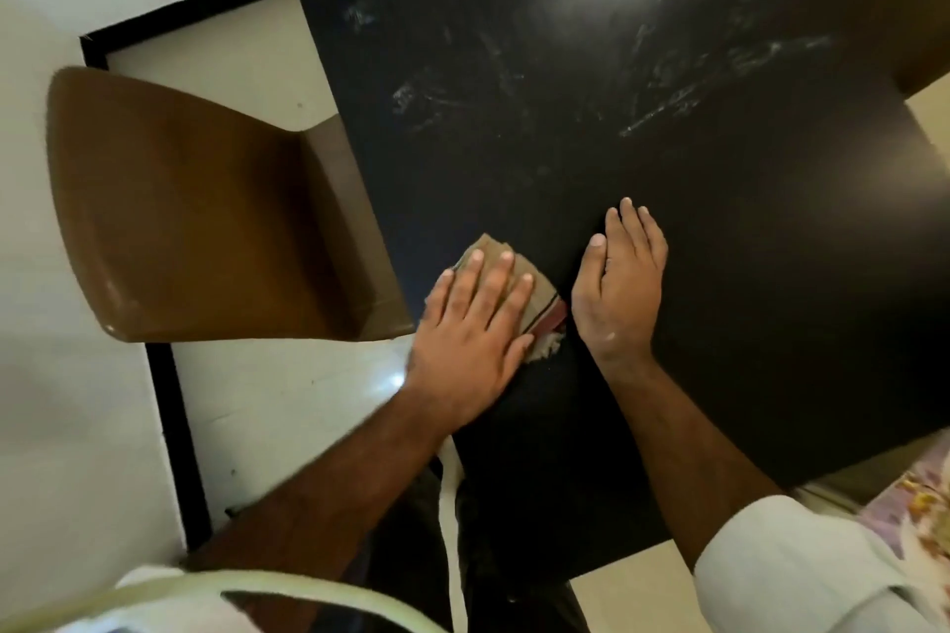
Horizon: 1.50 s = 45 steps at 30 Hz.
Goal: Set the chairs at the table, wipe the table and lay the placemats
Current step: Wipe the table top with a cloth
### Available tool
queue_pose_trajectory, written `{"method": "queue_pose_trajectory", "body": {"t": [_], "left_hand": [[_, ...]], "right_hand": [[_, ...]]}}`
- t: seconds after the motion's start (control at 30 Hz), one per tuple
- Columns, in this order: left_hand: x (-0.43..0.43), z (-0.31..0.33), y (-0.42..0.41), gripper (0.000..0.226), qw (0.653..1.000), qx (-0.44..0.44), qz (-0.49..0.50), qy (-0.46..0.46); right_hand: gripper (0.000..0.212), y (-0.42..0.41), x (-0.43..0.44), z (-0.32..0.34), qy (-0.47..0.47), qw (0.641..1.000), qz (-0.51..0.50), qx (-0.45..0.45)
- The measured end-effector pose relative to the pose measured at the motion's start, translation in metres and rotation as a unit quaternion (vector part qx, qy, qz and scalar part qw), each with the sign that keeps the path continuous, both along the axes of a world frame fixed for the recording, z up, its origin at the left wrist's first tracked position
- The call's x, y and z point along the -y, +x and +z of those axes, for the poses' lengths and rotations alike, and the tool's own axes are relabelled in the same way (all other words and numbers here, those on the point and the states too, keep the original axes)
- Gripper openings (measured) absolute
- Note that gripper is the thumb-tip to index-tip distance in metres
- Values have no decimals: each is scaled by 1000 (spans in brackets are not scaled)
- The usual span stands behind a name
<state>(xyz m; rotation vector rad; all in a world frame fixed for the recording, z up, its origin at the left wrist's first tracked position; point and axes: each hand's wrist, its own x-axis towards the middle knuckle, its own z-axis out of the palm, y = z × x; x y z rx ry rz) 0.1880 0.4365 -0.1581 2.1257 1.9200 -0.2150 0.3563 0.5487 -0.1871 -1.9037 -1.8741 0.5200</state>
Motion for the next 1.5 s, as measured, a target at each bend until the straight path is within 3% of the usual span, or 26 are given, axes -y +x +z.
{"method": "queue_pose_trajectory", "body": {"t": [0.1, 0.23, 0.37, 0.47, 0.6, 0.77, 1.0, 1.1, 1.2, 1.3, 1.4, 1.5], "left_hand": [[-12, 0, -43, 74, 998, -27, 50, 11], [-89, -2, -101, 71, 989, -36, 138, 40], [-157, 1, -96, 68, 982, -26, 177, 62], [-146, 1, -47, 69, 996, -16, 62, 60], [-48, -4, -9, 70, 992, 9, -128, 6], [-15, -2, -87, 71, 996, -21, -90, -16], [-186, 0, -119, 68, 999, -3, 10, 31], [-221, -3, -71, 68, 998, 0, -48, 42], [-211, -4, -22, 67, 983, 22, -179, 31], [-203, 1, -20, 72, 970, 43, -240, 14], [-207, 7, -60, 77, 988, 47, -136, 52], [-222, -3, -114, 74, 997, 30, -67, 34]], "right_hand": [[58, 1, 0, 2, -11, 1000, 5, -10], [59, 0, -1, 0, -4, 1000, 2, -28], [55, 4, -1, -1, 9, 992, -15, -124], [52, 11, 1, 0, 8, 980, -38, -197], [54, 16, 3, -1, 12, 978, -36, -203], [52, 11, 4, 1, 13, 980, -47, -195], [56, 10, 2, 4, 17, 981, -49, -185], [57, 8, 4, 2, 24, 980, -58, -191], [56, 2, 2, 7, 27, 978, -76, -194], [54, -13, -15, 22, 1, 993, -68, -93], [63, -43, -38, 32, -4, 997, -10, 75], [72, -84, -51, 29, -31, 990, 13, 140]]}}
